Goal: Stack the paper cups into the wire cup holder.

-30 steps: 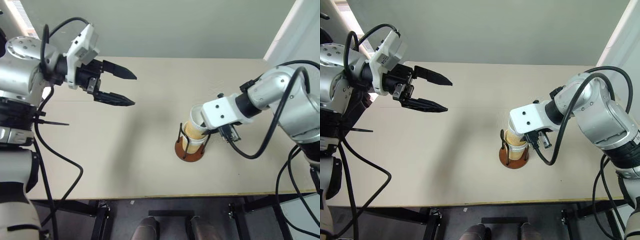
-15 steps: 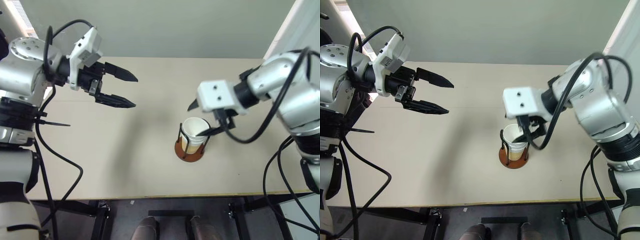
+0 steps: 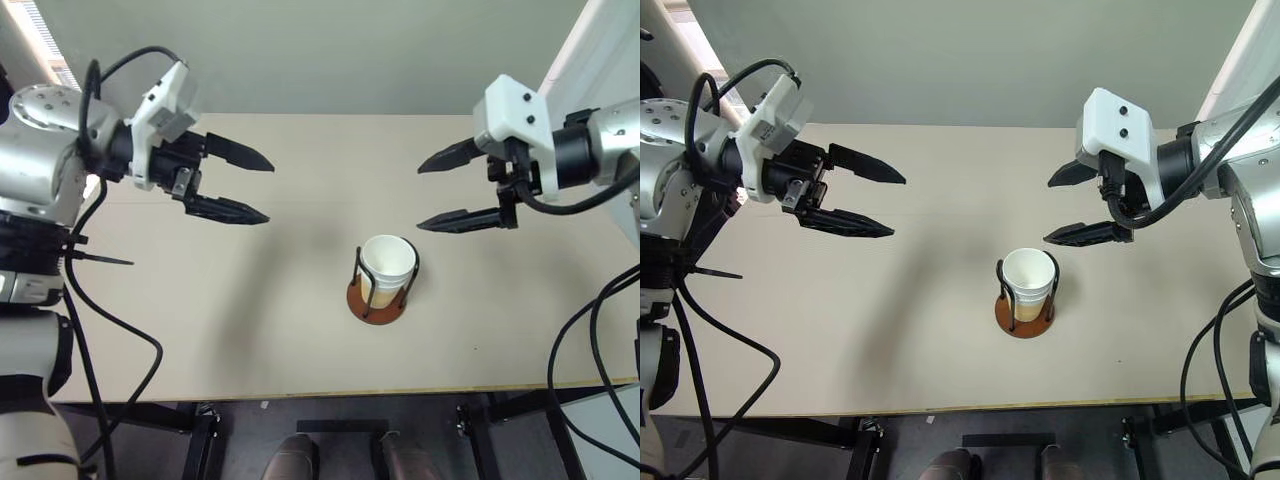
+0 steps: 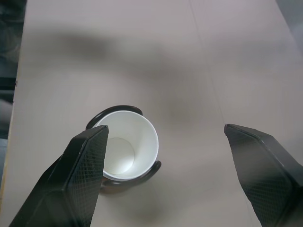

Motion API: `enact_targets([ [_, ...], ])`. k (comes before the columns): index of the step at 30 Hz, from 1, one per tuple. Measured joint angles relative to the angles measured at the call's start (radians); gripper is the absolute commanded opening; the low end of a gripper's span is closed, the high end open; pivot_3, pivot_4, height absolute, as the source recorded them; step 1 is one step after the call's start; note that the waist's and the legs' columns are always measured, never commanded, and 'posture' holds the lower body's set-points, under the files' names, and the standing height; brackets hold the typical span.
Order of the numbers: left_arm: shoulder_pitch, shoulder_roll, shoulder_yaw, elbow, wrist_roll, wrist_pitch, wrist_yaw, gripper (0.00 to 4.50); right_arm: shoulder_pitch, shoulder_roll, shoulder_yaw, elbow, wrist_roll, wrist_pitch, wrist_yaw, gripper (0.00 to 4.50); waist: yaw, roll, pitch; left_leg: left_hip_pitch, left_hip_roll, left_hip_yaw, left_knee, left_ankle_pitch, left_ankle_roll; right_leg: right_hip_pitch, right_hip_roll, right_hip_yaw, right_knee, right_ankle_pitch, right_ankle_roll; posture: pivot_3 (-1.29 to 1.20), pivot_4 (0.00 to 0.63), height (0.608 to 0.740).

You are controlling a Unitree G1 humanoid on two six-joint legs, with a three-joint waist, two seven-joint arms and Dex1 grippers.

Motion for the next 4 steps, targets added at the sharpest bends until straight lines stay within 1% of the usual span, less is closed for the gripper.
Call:
enact_targets([
  [4,0.036,-0.016,0.06,-0.024,0.001,0.027,0.003,4.5,0.04,-0.01,-0.003,-0.001,0.02,0.01,-0.033,4.05,0.0,0.0,0.0,0.0,0.0,0.0,0.001,0.0,0.0,0.0,0.0,0.0,0.0,0.0,0.001,0.0,0.15,0.74],
])
